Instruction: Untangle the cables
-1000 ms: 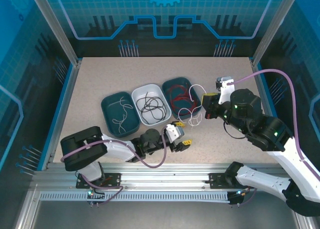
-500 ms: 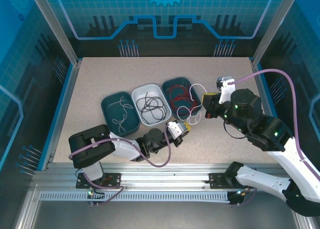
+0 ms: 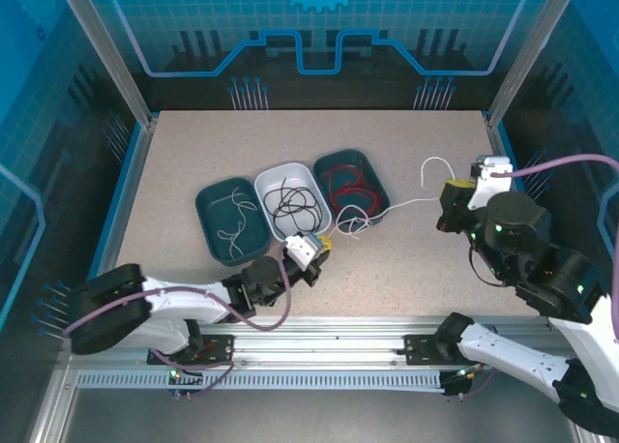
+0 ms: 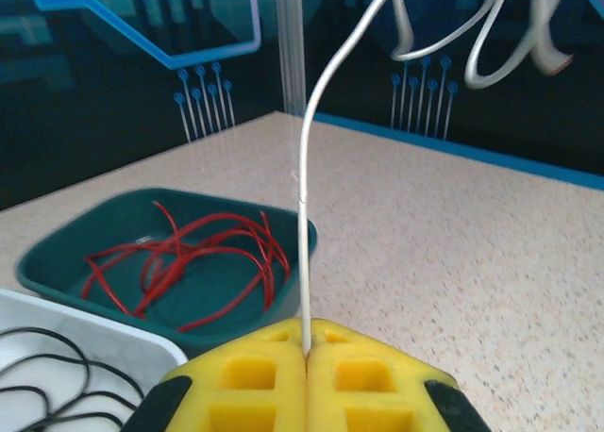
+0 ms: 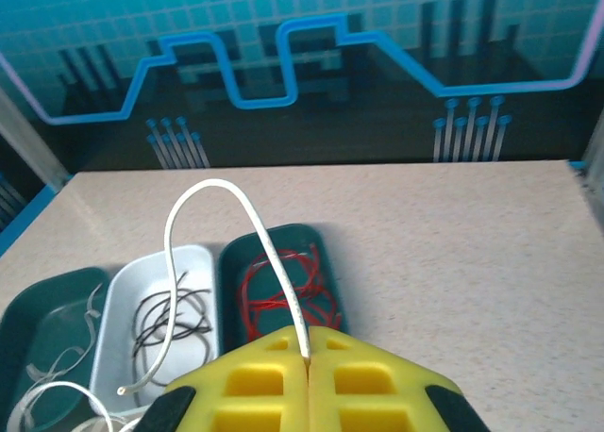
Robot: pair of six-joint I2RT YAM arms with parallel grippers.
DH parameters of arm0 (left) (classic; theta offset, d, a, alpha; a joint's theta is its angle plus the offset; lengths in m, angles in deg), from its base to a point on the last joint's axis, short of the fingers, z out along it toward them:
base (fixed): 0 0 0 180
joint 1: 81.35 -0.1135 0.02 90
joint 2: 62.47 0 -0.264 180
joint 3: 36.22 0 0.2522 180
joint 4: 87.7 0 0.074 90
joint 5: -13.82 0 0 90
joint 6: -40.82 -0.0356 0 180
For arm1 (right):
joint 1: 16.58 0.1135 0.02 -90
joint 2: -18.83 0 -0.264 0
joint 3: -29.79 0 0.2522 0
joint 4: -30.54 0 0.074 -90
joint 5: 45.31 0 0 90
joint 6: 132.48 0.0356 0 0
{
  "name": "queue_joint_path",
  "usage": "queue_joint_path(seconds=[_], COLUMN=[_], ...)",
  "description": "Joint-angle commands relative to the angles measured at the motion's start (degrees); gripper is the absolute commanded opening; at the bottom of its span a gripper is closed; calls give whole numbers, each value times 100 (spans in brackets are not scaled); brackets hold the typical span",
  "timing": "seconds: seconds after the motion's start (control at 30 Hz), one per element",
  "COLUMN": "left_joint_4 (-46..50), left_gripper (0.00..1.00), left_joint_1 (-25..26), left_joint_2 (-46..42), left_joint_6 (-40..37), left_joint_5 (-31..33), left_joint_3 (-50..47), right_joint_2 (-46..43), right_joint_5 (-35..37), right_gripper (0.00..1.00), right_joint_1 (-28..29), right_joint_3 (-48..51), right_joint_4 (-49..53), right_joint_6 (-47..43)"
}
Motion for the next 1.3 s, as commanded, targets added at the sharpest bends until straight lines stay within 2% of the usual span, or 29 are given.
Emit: queue_joint_path(seconds=[0.0, 0.23, 0.47, 0.6, 0.7, 0.77, 0.87, 1.17, 1.27], left_joint_4=[1127, 2542, 3815, 5061, 6357, 7047, 7416, 7491, 7295], left_gripper=[0, 0, 0, 0, 0, 0, 0, 0, 0], left_joint_1=[19, -11, -105, -431, -947, -1365, -1929, -3551, -3880], left_joint_2=[-657, -1938, -3190, -3277, -2931, -2685, -2481, -1916, -1761], left_joint_6=[94, 48, -112, 133, 798, 1329, 1847, 3043, 3249], left_joint_5=[419, 1192, 1552, 1795, 1987, 1865, 1415, -326, -610], left_joint_3=[-34, 10, 449, 1122, 1758, 2041, 2128, 1990, 1844], right_joint_2=[-243, -638, -819, -717, -612, -540, -435, -160, -42], right_joint_5=[779, 1309, 1416, 1342, 1280, 1201, 1049, 570, 440], right_gripper=[0, 0, 0, 0, 0, 0, 0, 0, 0], right_joint_1=[-64, -75, -71, -70, -66, -68, -77, -71, -73], right_joint_3=[-69, -81, -78, -15, 25, 56, 58, 63, 59], right_joint_4=[280, 620, 813, 796, 750, 710, 691, 616, 604], right_joint_6=[-86, 10, 121, 122, 109, 103, 91, 41, 51])
